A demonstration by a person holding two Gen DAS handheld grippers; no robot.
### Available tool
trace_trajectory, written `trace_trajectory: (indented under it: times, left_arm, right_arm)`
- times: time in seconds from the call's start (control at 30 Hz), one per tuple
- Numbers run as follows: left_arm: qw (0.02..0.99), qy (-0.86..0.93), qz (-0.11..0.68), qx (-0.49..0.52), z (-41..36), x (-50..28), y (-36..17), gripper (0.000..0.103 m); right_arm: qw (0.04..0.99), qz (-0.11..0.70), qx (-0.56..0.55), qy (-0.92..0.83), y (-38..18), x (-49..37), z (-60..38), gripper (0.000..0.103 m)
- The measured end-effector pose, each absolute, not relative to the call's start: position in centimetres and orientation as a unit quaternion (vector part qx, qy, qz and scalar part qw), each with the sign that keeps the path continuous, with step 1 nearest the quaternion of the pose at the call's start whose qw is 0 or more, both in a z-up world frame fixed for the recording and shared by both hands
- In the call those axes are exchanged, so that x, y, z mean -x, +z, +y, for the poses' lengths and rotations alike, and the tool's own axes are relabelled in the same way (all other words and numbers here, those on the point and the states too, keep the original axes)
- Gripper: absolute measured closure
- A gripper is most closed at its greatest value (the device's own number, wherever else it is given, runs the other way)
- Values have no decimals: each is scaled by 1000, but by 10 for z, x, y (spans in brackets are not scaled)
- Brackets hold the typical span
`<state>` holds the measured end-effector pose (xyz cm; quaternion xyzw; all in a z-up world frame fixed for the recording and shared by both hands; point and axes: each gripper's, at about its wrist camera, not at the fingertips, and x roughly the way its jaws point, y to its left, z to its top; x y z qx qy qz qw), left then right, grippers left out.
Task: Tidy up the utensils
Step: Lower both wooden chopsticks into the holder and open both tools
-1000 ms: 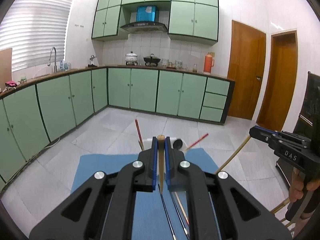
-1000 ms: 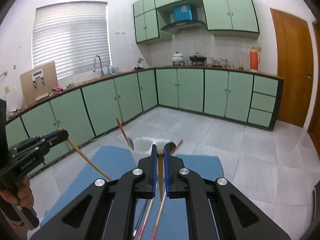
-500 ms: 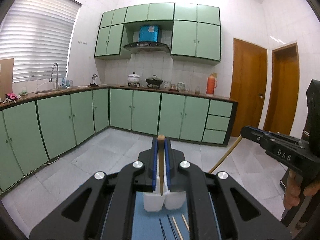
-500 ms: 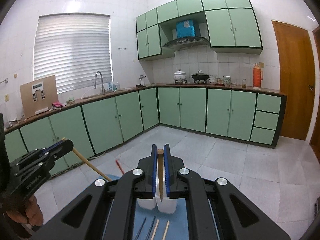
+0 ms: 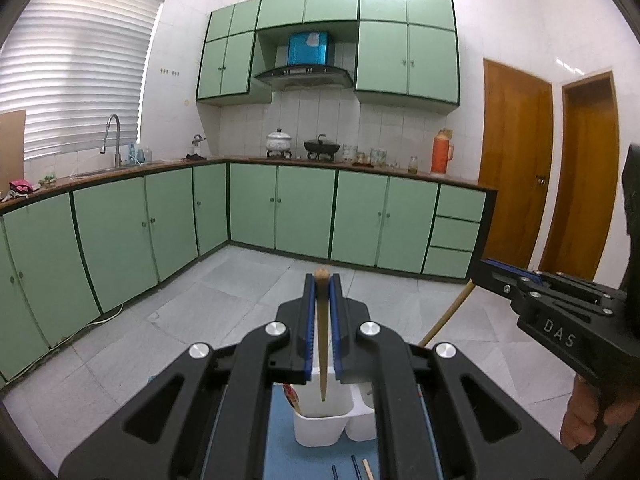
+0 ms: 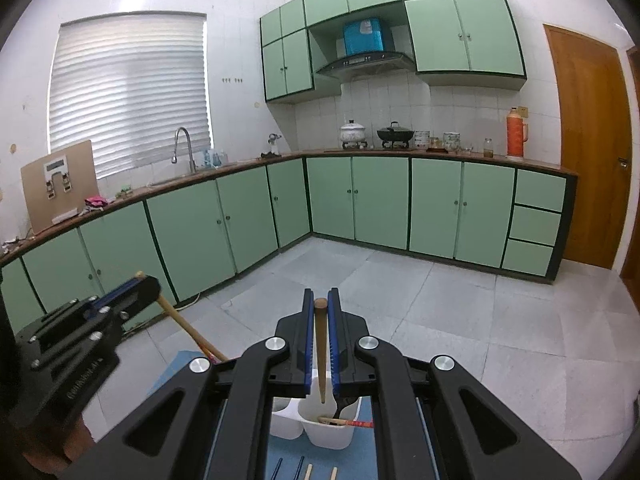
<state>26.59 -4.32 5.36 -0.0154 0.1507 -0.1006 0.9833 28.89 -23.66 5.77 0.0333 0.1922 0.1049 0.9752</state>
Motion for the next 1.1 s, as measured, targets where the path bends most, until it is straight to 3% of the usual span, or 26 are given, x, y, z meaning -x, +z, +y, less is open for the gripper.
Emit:
trace_trajectory:
  times: [0.57,1.0,1.03,1.1]
  left_arm:
    - [971,-93,222,7,-39,-306,1,97]
    - [964,-92,250,10,-31,-304,-15,95]
    - [964,-93,248,11,-30,-302,-13,94]
    - [965,-93,243,12,-30,-298,-9,79]
  right_arm:
    - [963,246,-9,110,3,-313,-216,97]
    - [959,259,-24,117,-4,-303,-227,95]
    - [960,256,-24,115,-2,-301,-228,93]
    - [961,251,-27,112,3,-299,-232,79]
